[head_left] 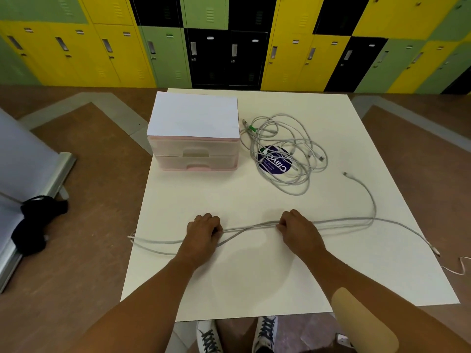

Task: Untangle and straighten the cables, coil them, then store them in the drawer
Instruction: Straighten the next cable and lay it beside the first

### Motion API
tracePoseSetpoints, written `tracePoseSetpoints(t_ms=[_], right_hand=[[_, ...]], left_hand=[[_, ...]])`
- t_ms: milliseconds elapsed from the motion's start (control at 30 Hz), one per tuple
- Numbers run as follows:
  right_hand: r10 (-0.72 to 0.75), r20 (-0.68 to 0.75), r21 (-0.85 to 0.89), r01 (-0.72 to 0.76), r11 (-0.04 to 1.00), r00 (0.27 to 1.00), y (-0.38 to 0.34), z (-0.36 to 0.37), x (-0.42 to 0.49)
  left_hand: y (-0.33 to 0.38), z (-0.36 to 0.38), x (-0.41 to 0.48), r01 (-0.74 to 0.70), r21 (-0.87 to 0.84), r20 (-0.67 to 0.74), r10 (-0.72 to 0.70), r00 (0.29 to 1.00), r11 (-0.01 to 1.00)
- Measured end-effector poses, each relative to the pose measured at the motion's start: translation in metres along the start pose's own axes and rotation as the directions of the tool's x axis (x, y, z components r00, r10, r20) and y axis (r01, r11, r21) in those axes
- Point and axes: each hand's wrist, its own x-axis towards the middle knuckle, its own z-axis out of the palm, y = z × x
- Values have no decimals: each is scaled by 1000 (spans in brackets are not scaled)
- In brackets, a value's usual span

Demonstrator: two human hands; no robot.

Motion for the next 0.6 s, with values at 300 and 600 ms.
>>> tracePoseSetpoints(t_ms=[300,600], right_hand=[[2,13,71,-3,997,1000,29,-12,2],[-23,28,136,19,991,999,38,-12,5]], left_hand=[[3,-9,9,-51,33,33,50,998,998],[81,25,50,-374,147,113,360,926,916]])
